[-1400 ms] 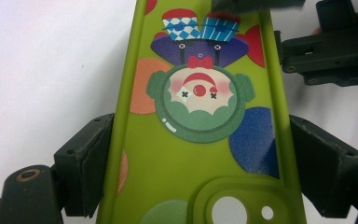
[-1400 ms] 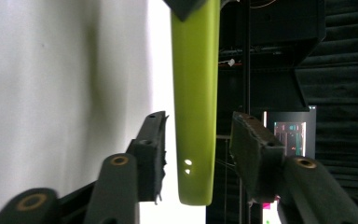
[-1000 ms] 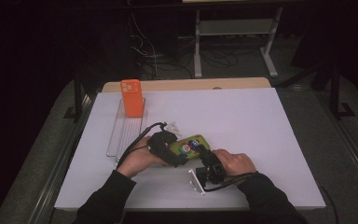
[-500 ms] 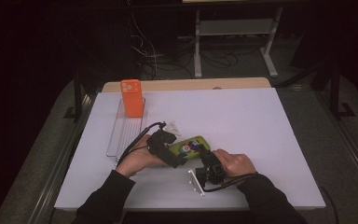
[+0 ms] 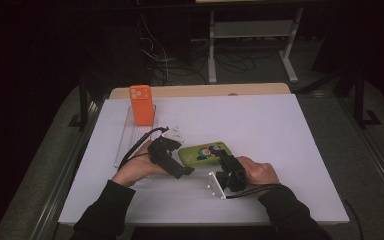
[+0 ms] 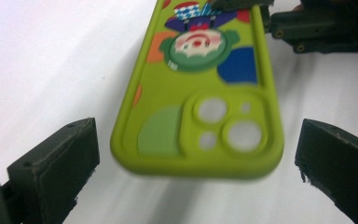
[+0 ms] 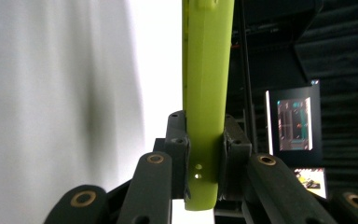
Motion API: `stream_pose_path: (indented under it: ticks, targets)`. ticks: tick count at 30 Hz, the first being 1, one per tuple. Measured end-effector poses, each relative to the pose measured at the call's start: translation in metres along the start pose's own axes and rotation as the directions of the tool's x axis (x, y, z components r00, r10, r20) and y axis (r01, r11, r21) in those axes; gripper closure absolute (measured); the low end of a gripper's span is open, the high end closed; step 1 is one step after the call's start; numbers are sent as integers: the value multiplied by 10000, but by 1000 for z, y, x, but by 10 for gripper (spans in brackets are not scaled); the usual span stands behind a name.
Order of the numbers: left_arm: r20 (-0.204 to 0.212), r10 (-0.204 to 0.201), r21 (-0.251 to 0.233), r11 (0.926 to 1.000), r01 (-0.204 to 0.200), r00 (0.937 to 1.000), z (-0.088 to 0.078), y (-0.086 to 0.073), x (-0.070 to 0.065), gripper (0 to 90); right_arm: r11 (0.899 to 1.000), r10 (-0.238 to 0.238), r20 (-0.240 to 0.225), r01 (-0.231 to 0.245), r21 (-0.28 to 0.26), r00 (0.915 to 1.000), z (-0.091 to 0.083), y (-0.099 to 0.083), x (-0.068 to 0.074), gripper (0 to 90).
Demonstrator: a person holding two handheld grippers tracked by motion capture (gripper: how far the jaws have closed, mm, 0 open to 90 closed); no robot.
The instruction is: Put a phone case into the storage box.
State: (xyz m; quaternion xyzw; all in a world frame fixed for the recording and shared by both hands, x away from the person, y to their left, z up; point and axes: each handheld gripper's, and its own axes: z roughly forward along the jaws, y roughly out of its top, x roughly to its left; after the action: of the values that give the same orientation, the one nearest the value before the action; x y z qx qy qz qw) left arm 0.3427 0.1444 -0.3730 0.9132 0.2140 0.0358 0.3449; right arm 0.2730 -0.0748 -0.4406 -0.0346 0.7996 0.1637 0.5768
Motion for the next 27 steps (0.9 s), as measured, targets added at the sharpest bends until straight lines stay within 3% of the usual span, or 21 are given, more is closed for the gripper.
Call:
stream_pose_path:
  ticks: [1,4,5,7,10,11,12,13,15,16,17,18,19,20,22,23,24,25,27]
  targets:
    - [-44,-67,-59,10000,66,10000,0,-1,0,0,9999,78,-265,-75,97,9996,0,-2,-1,754]
    - [-68,35,-147,9999,-36,10000,0,-2,3,0,9991,410,-335,-405,146,9986,1,-6,-5,754]
    - [-49,-201,-288,9994,199,9998,1,-3,1,0,9983,556,-419,-550,167,9976,1,-7,-7,755]
    - [-75,44,-156,9999,-46,10000,0,-3,4,0,9962,859,-463,-851,187,9952,2,-8,-9,754]
    - [-43,-117,-237,9997,115,9999,2,-4,3,0,9845,1740,-703,-1718,359,9822,1,-11,-13,754]
    - [-45,-165,-192,9997,164,9999,1,-4,3,0,9829,1832,-769,-1809,355,9801,1,-12,-15,754]
    - [-41,-59,-69,10000,59,10000,0,-4,4,0,9769,2133,-799,-2114,305,9737,2,-12,-15,754]
    - [-59,-303,-265,9992,301,9995,1,-4,3,0,9733,2292,-869,-2273,312,9695,2,-13,-17,754]
    - [-89,-352,-316,9989,349,9993,1,-4,3,0,9583,2856,-1105,-2830,386,9520,2,-16,-22,754]
    - [-115,-432,-395,9983,427,9990,1,-4,3,0,9464,3230,-1272,-3199,449,9378,1,-16,-24,754]
    - [-142,-218,-348,9992,213,9997,0,-3,5,0,9199,3922,-1326,-3891,496,9103,1,-16,-24,754]
    - [-129,-246,-344,9991,241,9996,0,-3,5,0,9073,4204,-1406,-4173,522,8964,0,-16,-25,754]
    - [-138,-273,-336,9991,268,9995,0,-3,5,0,8997,4360,-1504,-4336,501,8873,1,-17,-26,754]
    - [-120,-308,-324,9990,304,9995,0,-4,5,0,8849,4651,-1638,-4624,563,8700,1,-18,-28,754]
    - [-157,-26,-147,9999,24,9999,-1,-3,7,0,8691,4934,-1786,-4908,621,8512,2,-20,-30,754]
    - [-183,-71,-185,9998,68,9998,-1,-4,7,0,8556,5160,-1989,-5126,723,8332,3,-22,-32,754]
    - [-184,-147,-190,9997,144,9997,0,-4,7,0,8492,5265,-2044,-5218,806,8253,4,-23,-32,754]
    - [-174,-143,-154,9998,140,9997,0,-4,7,0,8384,5432,-2188,-5375,901,8106,5,-24,-33,753]
    - [-157,-284,-242,9993,280,9995,1,-4,6,0,8008,5960,-2452,-5884,1118,7646,6,-27,-34,754]
